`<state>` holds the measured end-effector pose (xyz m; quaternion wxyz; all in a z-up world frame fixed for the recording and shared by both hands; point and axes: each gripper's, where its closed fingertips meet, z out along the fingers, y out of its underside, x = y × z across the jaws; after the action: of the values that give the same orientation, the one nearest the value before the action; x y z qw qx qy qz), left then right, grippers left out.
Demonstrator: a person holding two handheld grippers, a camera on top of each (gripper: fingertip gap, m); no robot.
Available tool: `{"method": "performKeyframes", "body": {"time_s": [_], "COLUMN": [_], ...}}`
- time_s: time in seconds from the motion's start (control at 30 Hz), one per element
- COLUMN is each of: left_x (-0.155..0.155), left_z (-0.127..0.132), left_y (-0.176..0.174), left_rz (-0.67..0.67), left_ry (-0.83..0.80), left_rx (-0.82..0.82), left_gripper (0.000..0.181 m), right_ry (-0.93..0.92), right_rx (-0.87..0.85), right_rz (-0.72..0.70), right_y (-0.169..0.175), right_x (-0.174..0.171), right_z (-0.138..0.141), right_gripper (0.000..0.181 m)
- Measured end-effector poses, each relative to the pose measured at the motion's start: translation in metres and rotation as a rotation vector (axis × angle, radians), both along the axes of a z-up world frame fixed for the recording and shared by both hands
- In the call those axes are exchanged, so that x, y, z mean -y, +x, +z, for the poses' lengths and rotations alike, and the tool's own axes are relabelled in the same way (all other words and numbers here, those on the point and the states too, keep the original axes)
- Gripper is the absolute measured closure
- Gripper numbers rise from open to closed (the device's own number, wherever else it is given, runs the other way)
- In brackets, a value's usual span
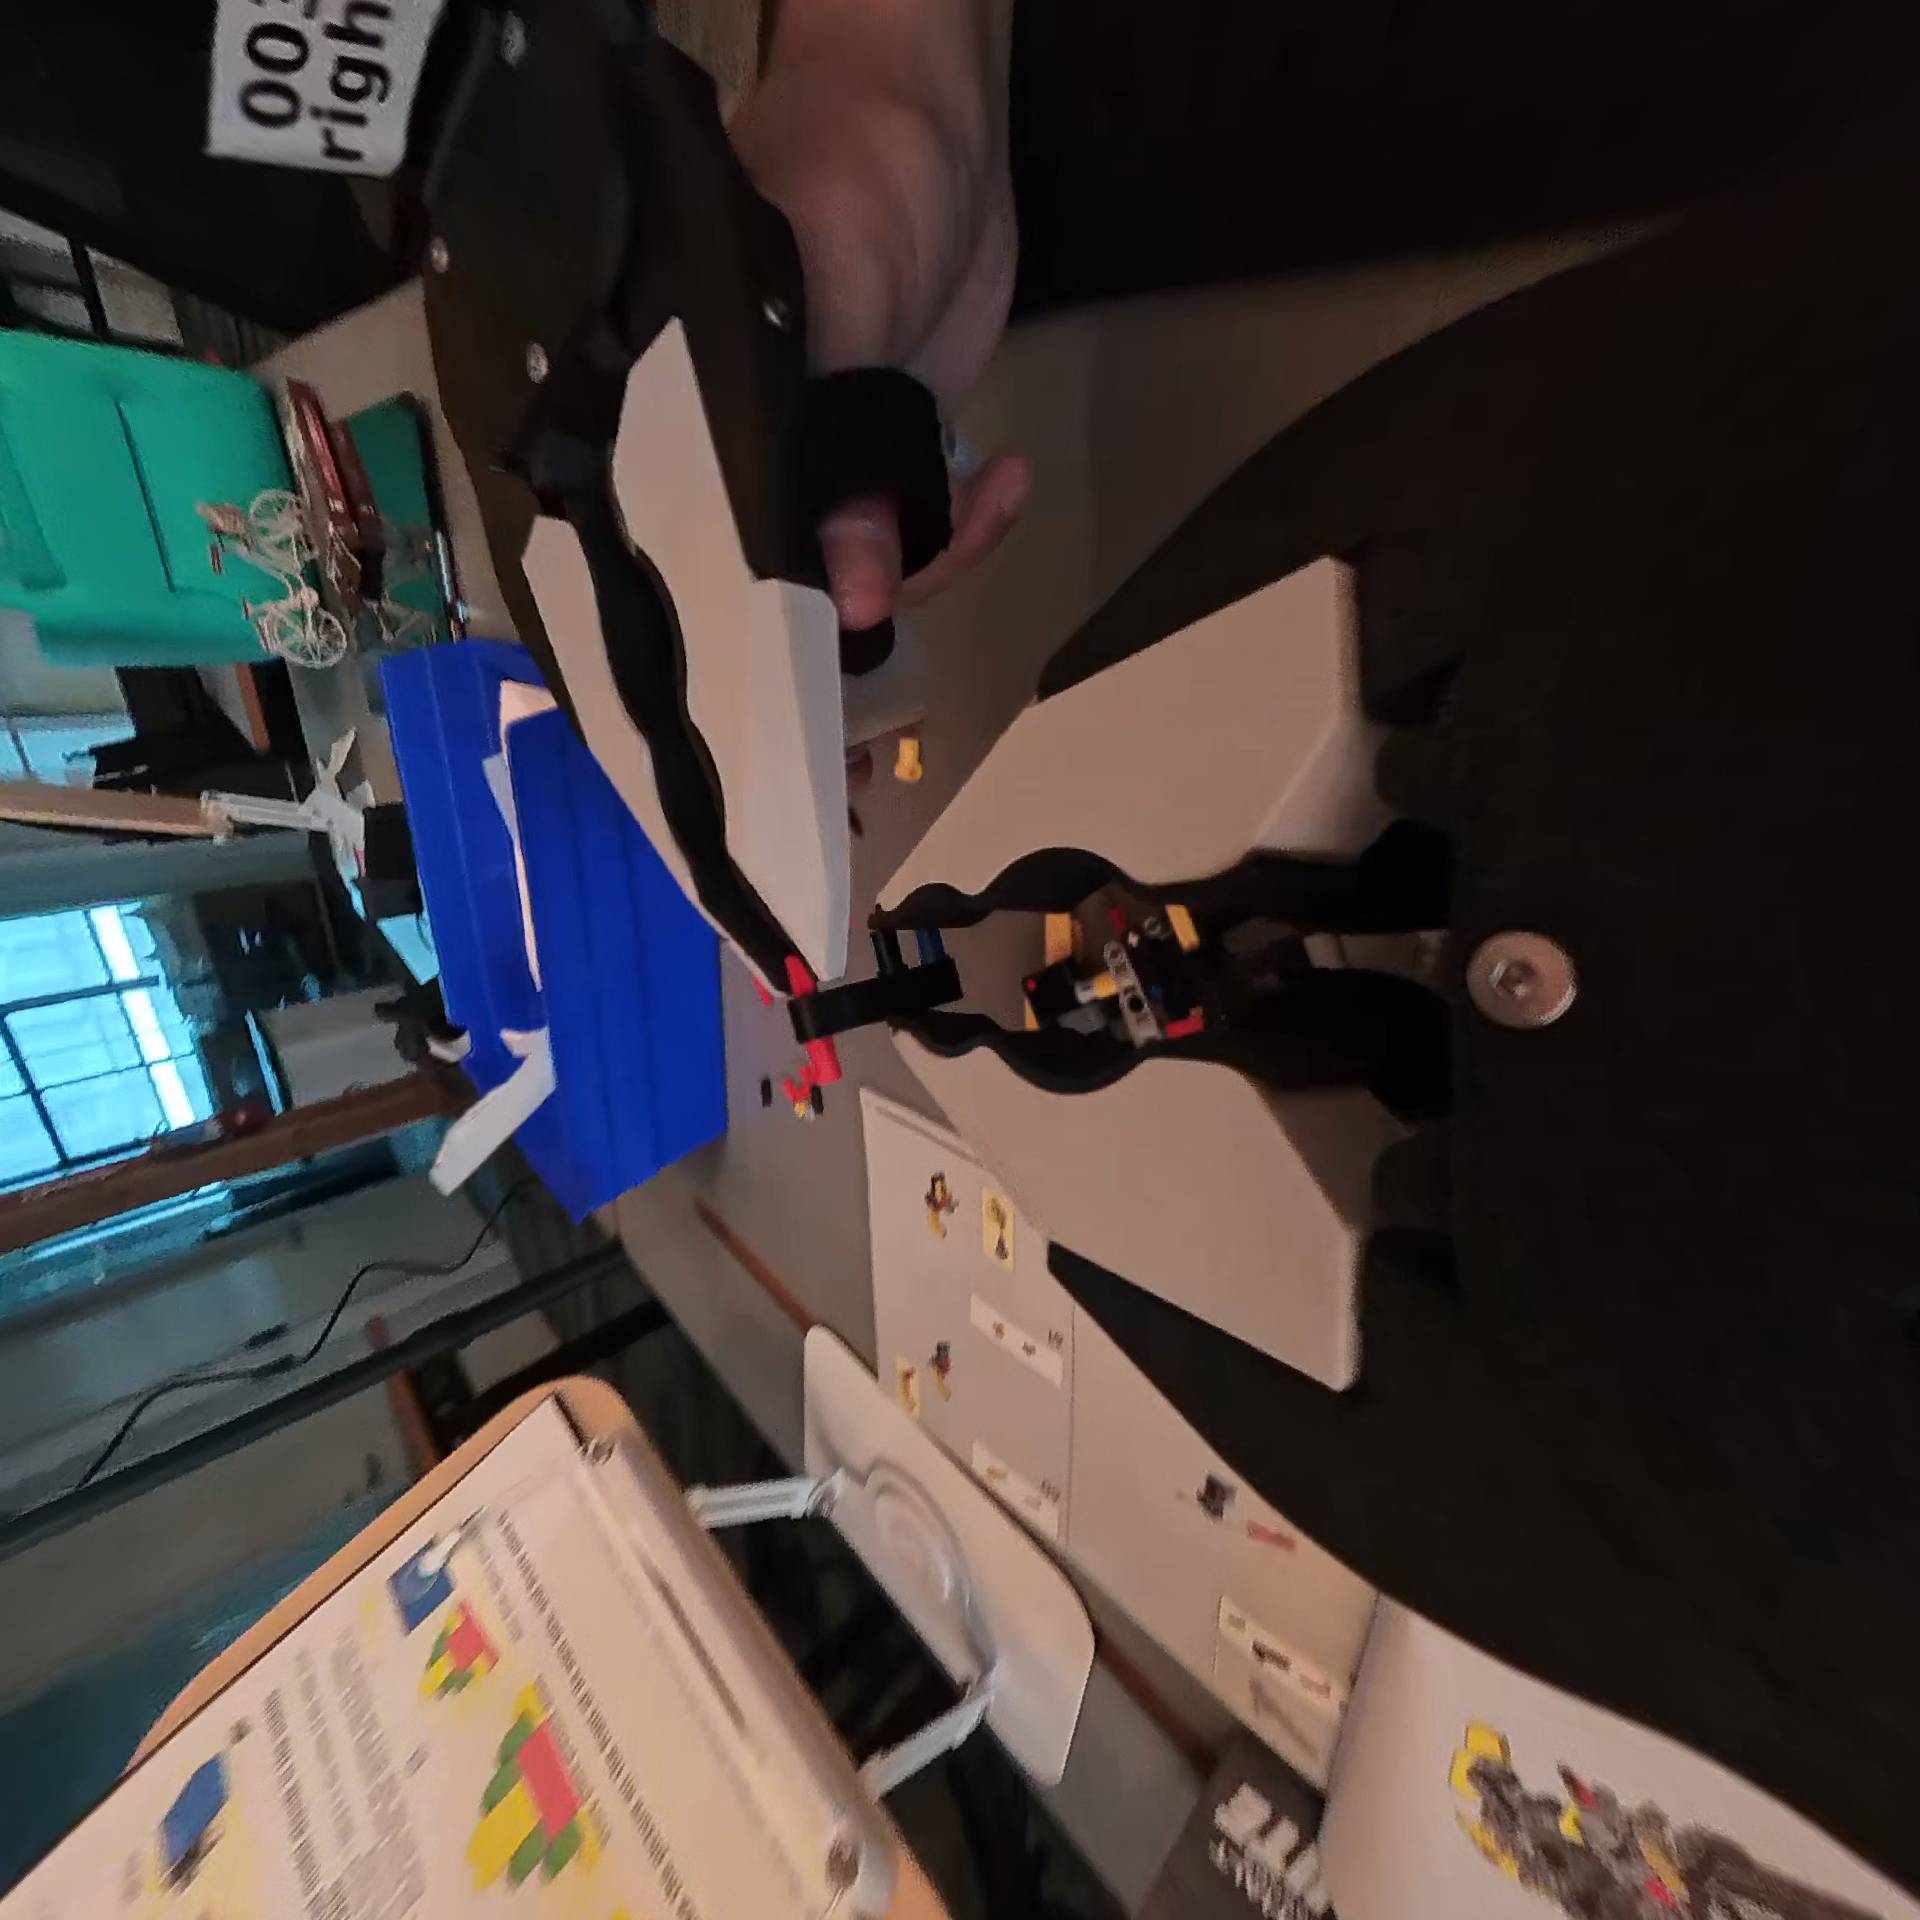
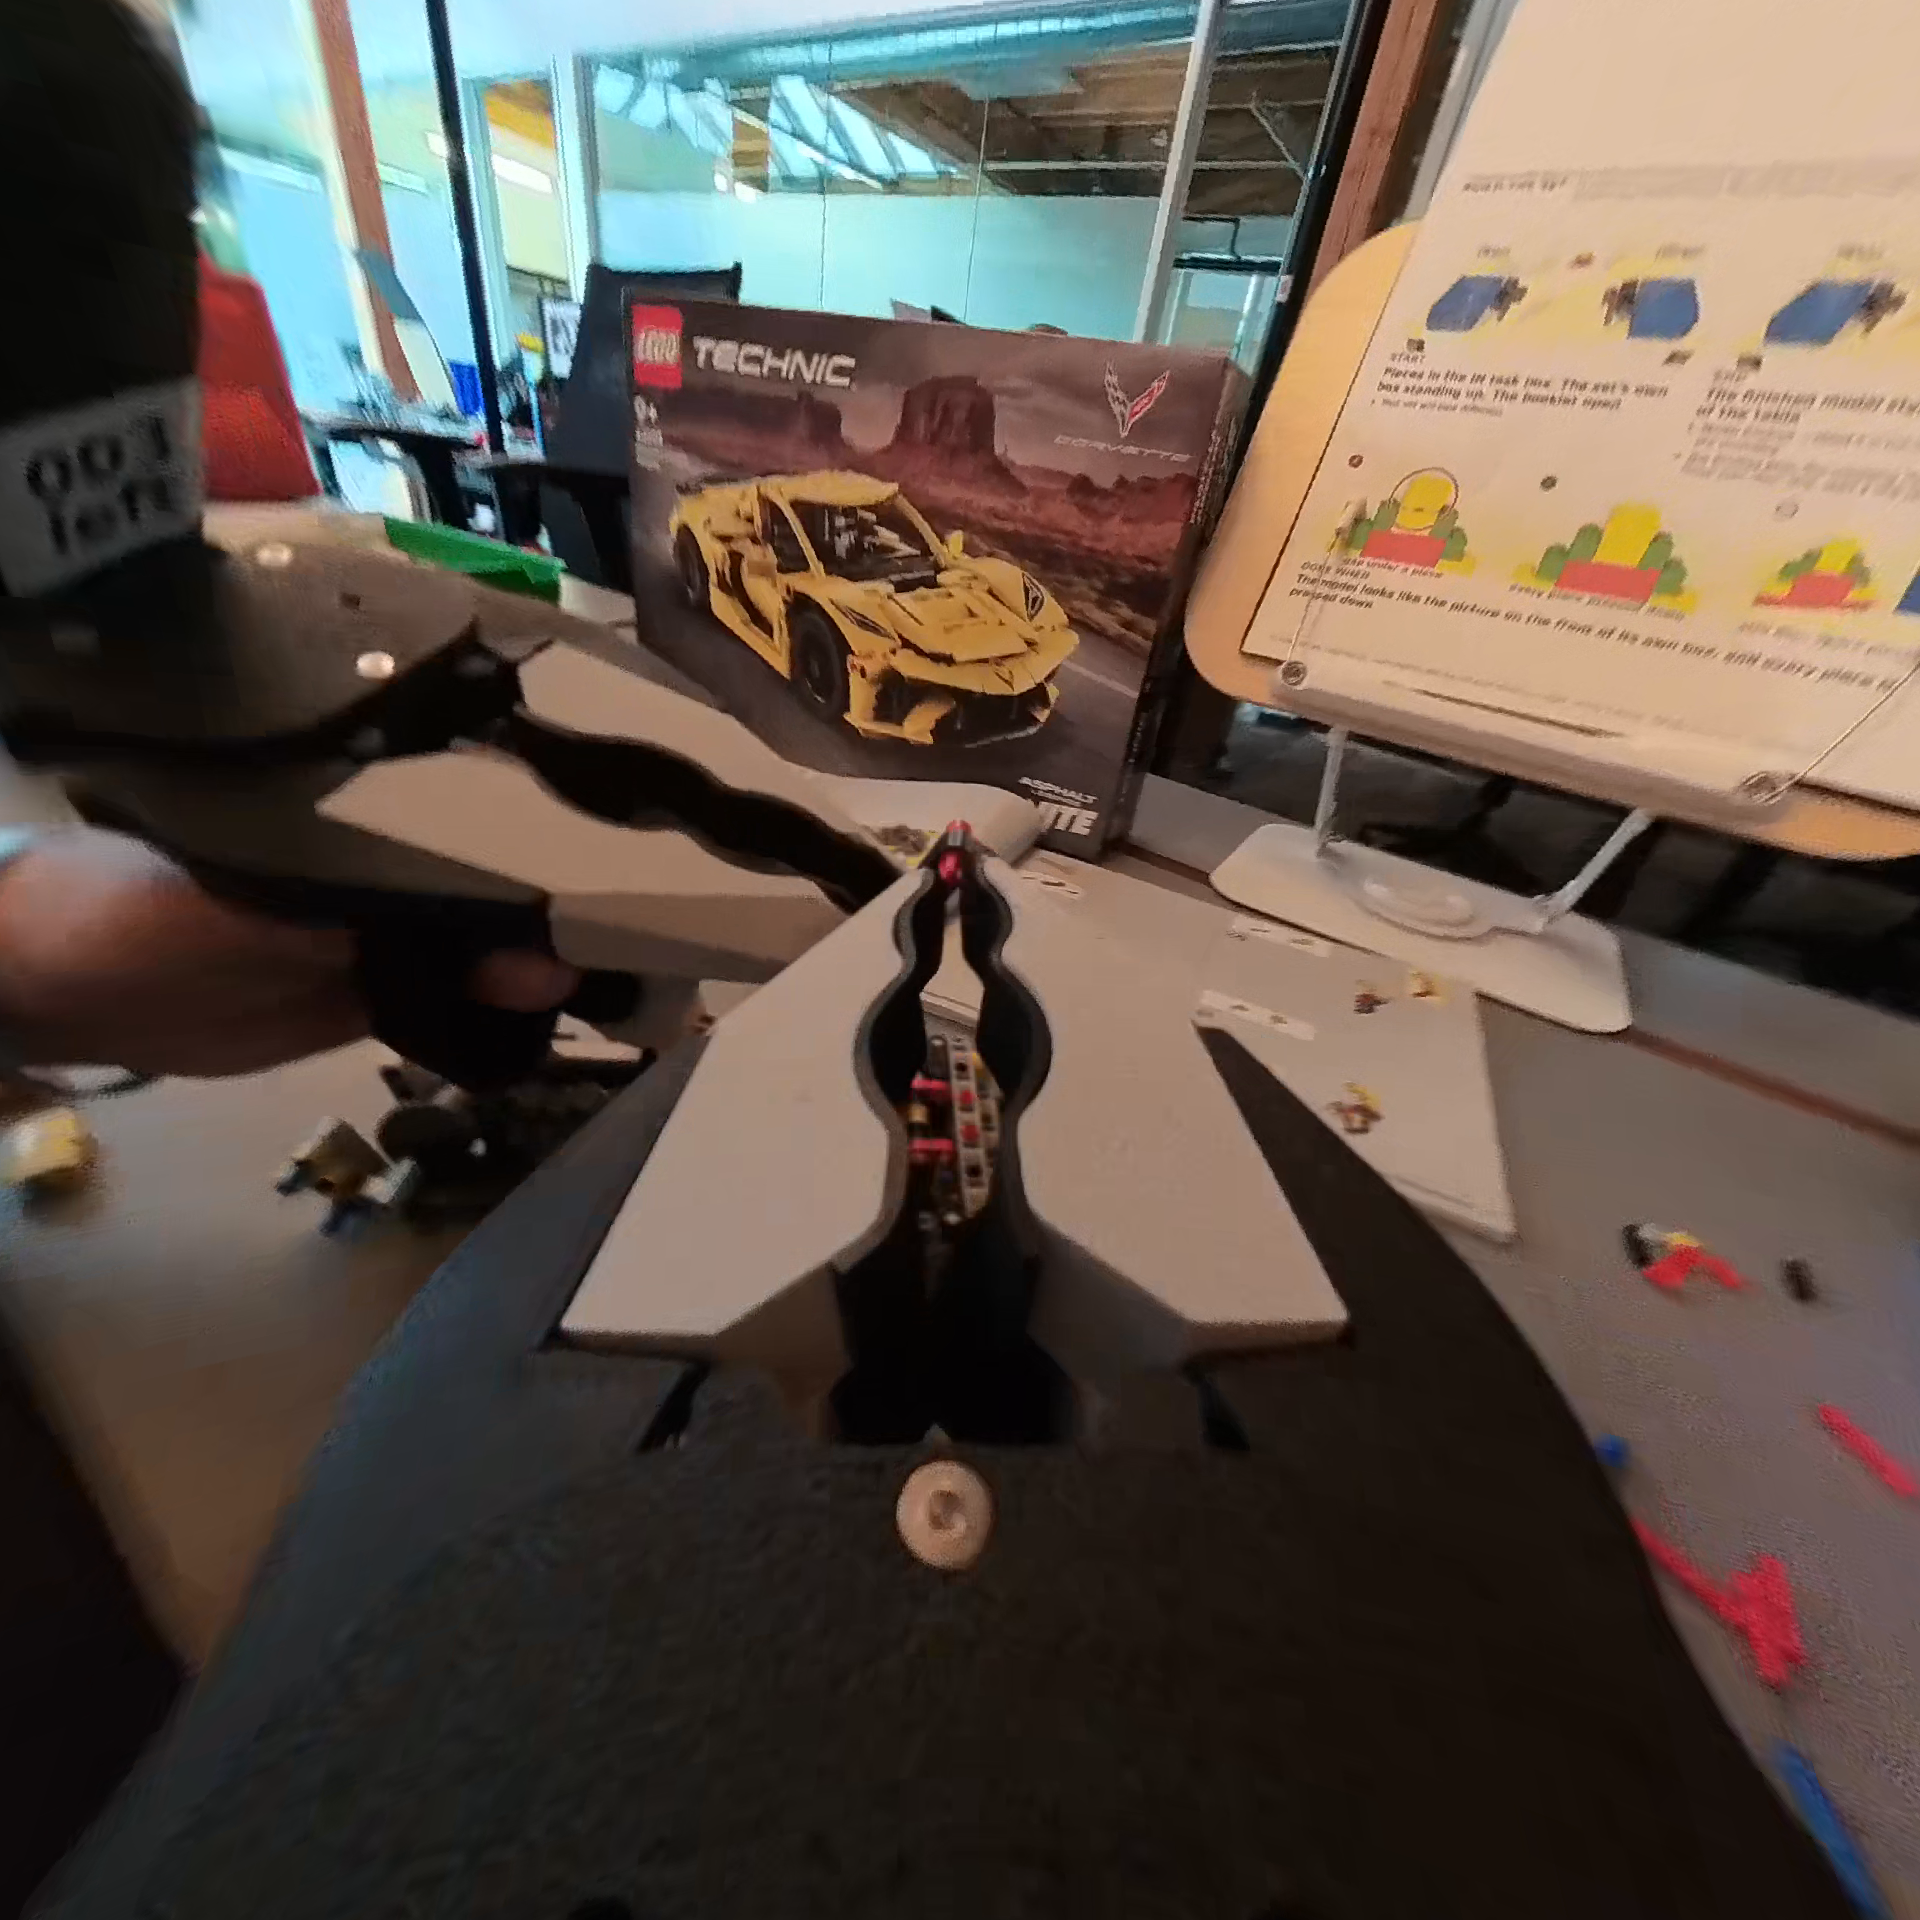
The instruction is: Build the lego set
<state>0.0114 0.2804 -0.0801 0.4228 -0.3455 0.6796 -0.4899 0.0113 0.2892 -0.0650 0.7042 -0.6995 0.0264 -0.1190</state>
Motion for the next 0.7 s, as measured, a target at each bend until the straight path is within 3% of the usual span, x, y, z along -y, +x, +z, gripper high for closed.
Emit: {"method": "performKeyframes", "body": {"time_s": [0.27, 0.37, 0.53, 0.7], "left_x": [-0.004, -0.003, -0.015, -0.027], "left_z": [0.012, 0.014, 0.004, -0.002], "left_y": [-0.002, -0.004, 0.001, 0.002], "left_rz": [0.107, 0.085, 0.057, -0.071], "left_ry": [0.295, 0.310, 0.146, -0.244], "left_rx": [0.221, 0.227, 0.092, -0.115], "left_gripper": [0.165, 0.165, 0.165, 0.165], "right_ry": [0.197, 0.199, 0.138, 0.092], "right_rx": [-0.508, -0.476, -0.262, -0.272], "right_rz": [0.256, 0.270, 0.153, 0.184], "right_y": [-0.008, -0.011, -0.003, 0.000], "right_x": [0.001, 0.003, 0.004, 0.000], "right_z": [0.010, 0.013, 0.003, -0.005], "right_gripper": [0.180, 0.180, 0.178, 0.180]}}
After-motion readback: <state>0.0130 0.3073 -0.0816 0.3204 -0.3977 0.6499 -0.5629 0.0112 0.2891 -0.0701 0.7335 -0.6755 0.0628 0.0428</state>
